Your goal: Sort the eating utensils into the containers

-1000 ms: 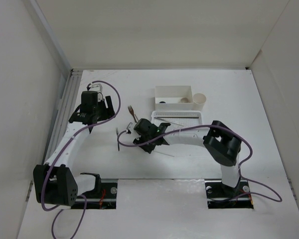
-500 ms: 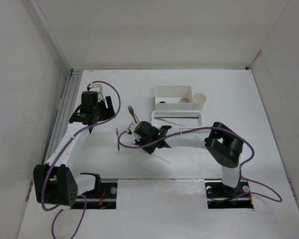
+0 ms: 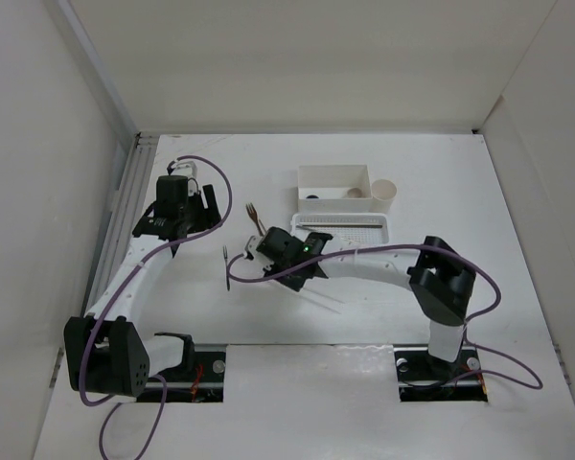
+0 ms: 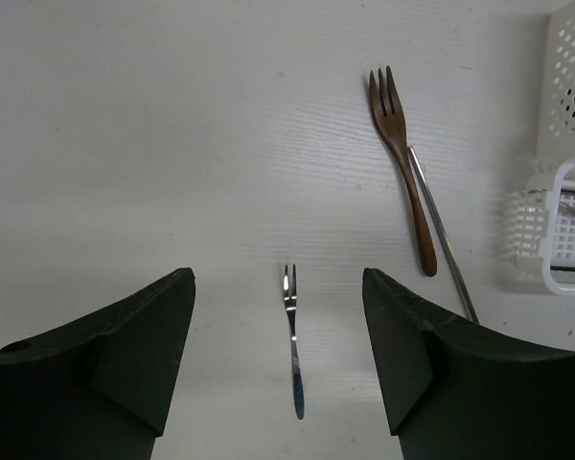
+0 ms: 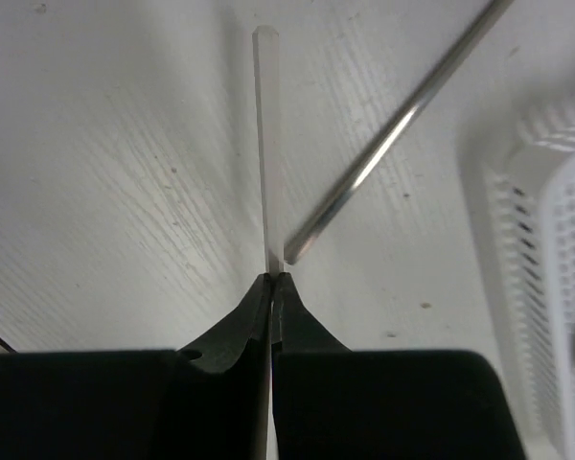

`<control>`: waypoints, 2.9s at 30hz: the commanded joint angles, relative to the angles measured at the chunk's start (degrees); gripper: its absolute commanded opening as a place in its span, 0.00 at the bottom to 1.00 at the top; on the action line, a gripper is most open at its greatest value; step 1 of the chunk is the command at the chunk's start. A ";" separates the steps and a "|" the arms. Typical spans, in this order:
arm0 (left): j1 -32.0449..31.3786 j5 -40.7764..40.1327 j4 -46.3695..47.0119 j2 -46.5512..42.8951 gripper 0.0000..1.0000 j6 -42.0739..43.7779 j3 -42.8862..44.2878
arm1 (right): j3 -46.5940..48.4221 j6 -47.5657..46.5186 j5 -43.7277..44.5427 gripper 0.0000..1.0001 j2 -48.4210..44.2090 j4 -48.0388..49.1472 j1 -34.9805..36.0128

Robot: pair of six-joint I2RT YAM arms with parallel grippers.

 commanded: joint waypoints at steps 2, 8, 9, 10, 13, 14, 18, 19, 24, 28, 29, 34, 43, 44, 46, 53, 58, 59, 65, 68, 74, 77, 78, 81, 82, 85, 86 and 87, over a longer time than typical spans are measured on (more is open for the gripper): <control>0.39 0.75 1.46 -1.19 0.67 -0.23 -0.09 | 5.99 -9.21 4.69 0.00 -5.02 -5.79 0.49; 0.92 0.75 1.46 -1.19 0.67 -0.23 -0.09 | 7.24 -24.20 6.73 0.00 -7.56 -8.62 -6.17; 0.92 0.75 1.46 -1.19 0.67 -0.23 -0.09 | 6.45 -26.69 6.72 0.00 -8.36 -6.09 -7.75; 1.44 0.75 1.46 -1.19 0.67 -0.23 -0.09 | 5.57 -28.98 6.20 0.00 -9.06 -4.58 -10.90; 1.45 0.75 1.46 -0.66 0.67 -0.23 -0.09 | 3.46 -38.91 2.43 0.00 -11.43 -0.46 -15.31; 1.97 0.75 1.46 -0.66 0.67 -0.23 -0.09 | 2.67 -40.85 -0.72 0.00 -12.14 0.69 -17.94; 2.50 1.46 0.93 -0.14 0.64 0.29 -0.09 | 1.60 -48.15 -7.51 0.00 -13.29 3.52 -23.84; 2.50 1.46 0.93 -0.13 0.64 0.30 0.43 | 2.21 -48.68 -7.52 0.00 -12.15 3.52 -24.46; 2.50 2.85 0.93 2.50 0.64 -0.23 0.96 | 1.26 -49.48 -11.55 0.00 -9.42 4.82 -25.70; 2.50 3.56 0.93 3.65 0.63 -0.23 1.49 | -0.07 -50.01 -14.97 0.00 -8.80 5.36 -26.22; 2.50 3.56 0.93 3.65 0.63 -0.23 1.49 | -0.07 -50.01 -14.99 0.00 -8.19 5.36 -26.22; 2.50 4.35 0.40 4.79 0.63 -0.23 2.54 | 0.98 -46.94 -13.84 0.00 -7.49 7.46 -26.75; -6.46 7.08 -3.02 7.60 0.62 2.15 6.76 | -4.45 -28.82 -9.45 0.12 -20.67 22.06 -28.85; -8.99 7.08 -3.02 9.17 0.62 2.15 6.76 | -5.07 -24.82 -9.97 0.13 -22.24 22.06 -29.64; -11.37 7.08 -3.02 10.41 0.62 1.62 7.38 | -7.26 -19.71 -12.25 0.15 -23.82 22.06 -32.80; -20.17 8.13 -2.50 15.85 0.67 -7.41 6.85 | -21.31 3.25 -12.88 0.35 -34.81 26.81 -40.11; -24.29 4.81 -6.87 24.98 0.67 -16.39 11.76 | -27.04 5.18 -12.36 0.35 -42.35 27.42 -40.11; -25.00 2.10 -7.93 26.31 0.65 -17.97 12.64 | -27.92 5.19 -10.96 0.35 -43.86 27.42 -40.11; -29.13 -1.26 -10.05 31.15 0.60 -20.61 16.08 | -33.46 4.66 -7.78 0.35 -55.45 27.95 -40.63; -29.14 -1.27 -10.05 33.95 0.59 -21.23 16.08 | -34.69 4.14 -6.29 0.35 -59.50 27.95 -40.64; -29.14 -1.70 -10.66 38.88 0.45 -22.64 16.61 | -35.75 3.61 -4.26 0.35 -62.59 27.43 -41.17; -29.14 -3.02 -10.05 40.99 0.41 -23.26 16.08 | -35.75 3.61 -4.79 0.35 -63.21 27.42 -41.17; -29.14 -3.03 -10.05 41.00 0.30 -23.26 16.08 | -35.75 3.61 -4.79 0.35 -63.21 26.64 -41.17; -28.44 -3.55 -10.05 41.70 0.05 -23.26 15.38 | -35.22 3.61 -4.79 0.35 -64.26 25.32 -41.17; -27.30 -3.55 -10.05 41.70 0.00 -23.26 14.59 | -35.22 3.61 -4.79 0.35 -64.87 24.62 -41.17; -25.45 -4.17 -10.05 41.70 0.00 -22.64 12.22 | -34.69 3.61 -3.74 0.35 -65.58 24.00 -41.17; -24.32 -4.78 -10.05 40.92 0.00 -22.64 11.43 | -34.69 3.61 -3.74 0.35 -66.19 24.00 -41.17; -23.52 -4.78 -10.05 39.95 0.00 -22.03 10.03 | -34.09 3.61 -3.13 0.35 -66.81 23.30 -41.17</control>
